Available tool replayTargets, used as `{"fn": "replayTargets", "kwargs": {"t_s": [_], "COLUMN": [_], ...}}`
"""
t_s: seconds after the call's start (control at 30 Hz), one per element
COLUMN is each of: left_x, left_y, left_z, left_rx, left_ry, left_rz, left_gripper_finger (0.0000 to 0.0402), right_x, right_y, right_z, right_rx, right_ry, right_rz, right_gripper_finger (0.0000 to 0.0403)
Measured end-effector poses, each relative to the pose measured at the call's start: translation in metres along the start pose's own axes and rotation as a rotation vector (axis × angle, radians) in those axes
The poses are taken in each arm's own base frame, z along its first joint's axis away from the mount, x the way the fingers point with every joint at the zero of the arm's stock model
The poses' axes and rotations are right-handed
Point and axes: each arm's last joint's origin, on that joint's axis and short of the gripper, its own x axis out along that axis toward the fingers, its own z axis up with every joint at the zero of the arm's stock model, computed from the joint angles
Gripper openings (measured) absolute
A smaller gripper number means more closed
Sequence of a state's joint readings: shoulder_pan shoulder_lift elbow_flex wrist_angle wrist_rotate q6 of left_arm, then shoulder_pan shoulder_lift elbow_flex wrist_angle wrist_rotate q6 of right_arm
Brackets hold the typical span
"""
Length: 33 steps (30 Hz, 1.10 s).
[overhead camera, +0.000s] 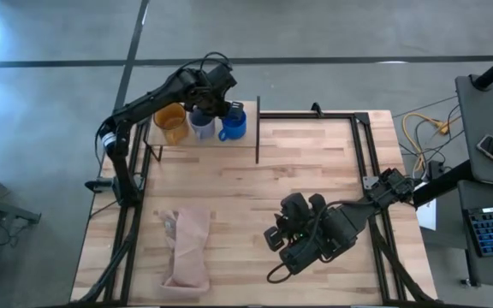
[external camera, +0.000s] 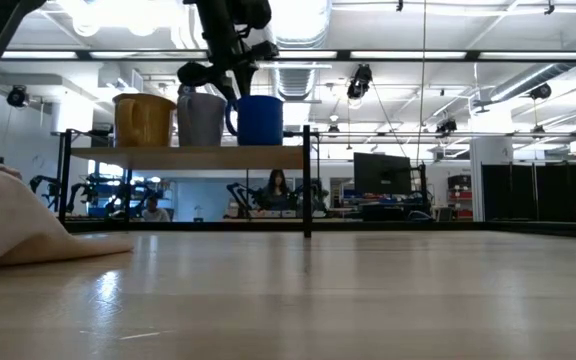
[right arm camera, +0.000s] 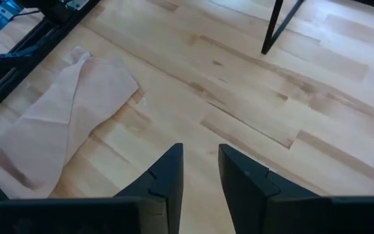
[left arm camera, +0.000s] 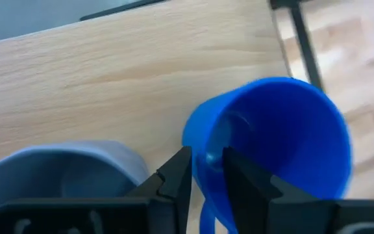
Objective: Stack small to large cups/mugs on shelf
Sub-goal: Put the blue mug on the shelf
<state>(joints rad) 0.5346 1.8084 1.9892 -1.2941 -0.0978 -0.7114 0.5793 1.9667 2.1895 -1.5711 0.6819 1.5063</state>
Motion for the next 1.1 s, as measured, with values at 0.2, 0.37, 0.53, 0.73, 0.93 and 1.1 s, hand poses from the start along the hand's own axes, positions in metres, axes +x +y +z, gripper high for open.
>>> {"fn": "replayTargets", "kwargs": {"t_s": [0.2, 0.37, 0.53, 0.73, 0.93, 1.1], "left_x": [-0.022, -0.046, -0.072, -0.063, -0.035, -0.03], "left_y": [0.003, 0.009, 0.013, 0.01, 0.004, 0.001], "left_z": [-0.004, -0.013, -0.029, -0.054, -0.065, -0.062], "left_rx": [0.081, 0.13, 0.192, 0.278, 0.327, 0.336], "left_ry": [-0.017, -0.043, -0.054, 0.033, 0.05, -0.014], "left_rz": [-0.066, -0.089, -0.119, -0.083, -0.069, -0.064], "left_gripper_finger": [0.0073, 0.0073, 0.0073, 0.0063, 0.0007, 0.0002], "right_x": [0.003, 0.005, 0.003, -0.004, -0.005, -0.004], "right_y": [-0.001, -0.005, -0.014, -0.027, -0.035, -0.038], "right_z": [0.005, 0.017, 0.034, 0.053, 0.062, 0.061], "right_rx": [-0.014, -0.035, -0.058, -0.065, -0.081, -0.088], "right_ry": [-0.038, -0.045, -0.054, -0.08, -0.087, -0.075], "right_rz": [-0.011, -0.02, -0.02, -0.018, -0.023, -0.032], "right_gripper_finger": [0.0086, 0.0067, 0.005, 0.0024, 0.0009, 0.0009]}}
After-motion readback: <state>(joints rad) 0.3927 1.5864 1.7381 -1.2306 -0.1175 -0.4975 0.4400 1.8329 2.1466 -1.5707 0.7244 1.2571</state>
